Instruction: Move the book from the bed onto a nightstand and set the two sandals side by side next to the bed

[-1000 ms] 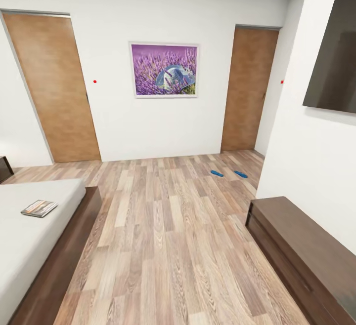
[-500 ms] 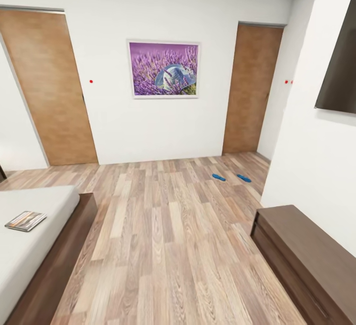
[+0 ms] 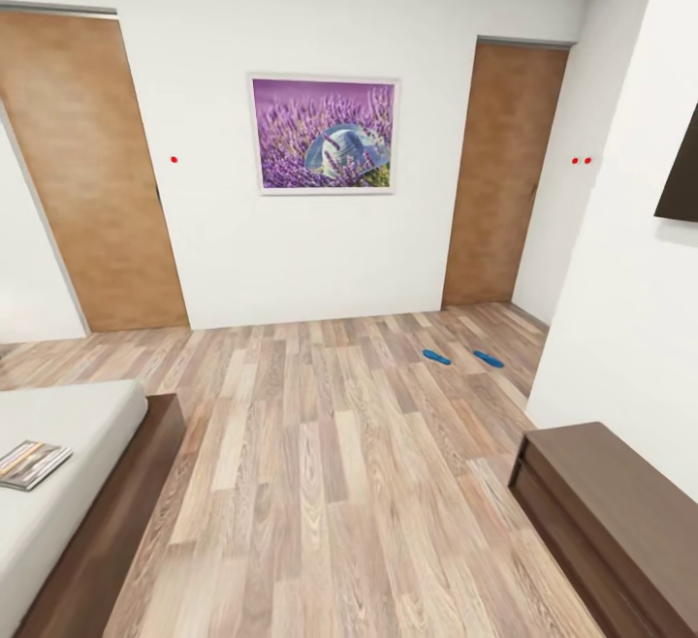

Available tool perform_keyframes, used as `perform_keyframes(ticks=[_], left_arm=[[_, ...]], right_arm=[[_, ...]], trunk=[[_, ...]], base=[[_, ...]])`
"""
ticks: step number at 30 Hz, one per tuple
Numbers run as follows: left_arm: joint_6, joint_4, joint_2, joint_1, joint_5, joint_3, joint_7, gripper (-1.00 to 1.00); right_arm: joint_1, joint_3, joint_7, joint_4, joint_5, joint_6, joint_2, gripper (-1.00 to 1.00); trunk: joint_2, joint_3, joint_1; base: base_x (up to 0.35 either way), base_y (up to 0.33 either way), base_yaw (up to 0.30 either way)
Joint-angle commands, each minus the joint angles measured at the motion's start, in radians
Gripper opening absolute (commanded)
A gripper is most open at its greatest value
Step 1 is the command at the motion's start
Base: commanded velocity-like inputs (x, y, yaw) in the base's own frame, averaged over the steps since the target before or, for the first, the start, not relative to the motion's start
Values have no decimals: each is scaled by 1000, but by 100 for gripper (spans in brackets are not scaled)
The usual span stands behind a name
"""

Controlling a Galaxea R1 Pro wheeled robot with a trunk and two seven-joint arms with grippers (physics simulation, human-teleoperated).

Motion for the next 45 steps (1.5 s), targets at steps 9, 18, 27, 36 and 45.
perform_keyframes(ticks=[9,18,27,36,45], left_arm=[[-1,0,0,0,0,-1,-3,100],[-2,0,0,0,0,-1,-3,100],[-11,0,0,0,0,-1,-4,100],[-14,0,0,0,0,-1,-4,100],[-14,0,0,0,0,-1,-4,100]], right_arm=[[0,0,0,0,1,0,0,100],[0,0,0,0,3,-1,1,100],[0,0,0,1,4,0,1,100],[0,1,0,1,4,-1,2,100],[0,1,0,1,5,-1,2,100]], trunk=[[0,-1,1],[0,-1,1],[0,-1,1],[0,-1,1],[0,-1,1]], base=[[332,102,0],[332,103,0],[332,104,0],[332,106,0],[332,98,0]])
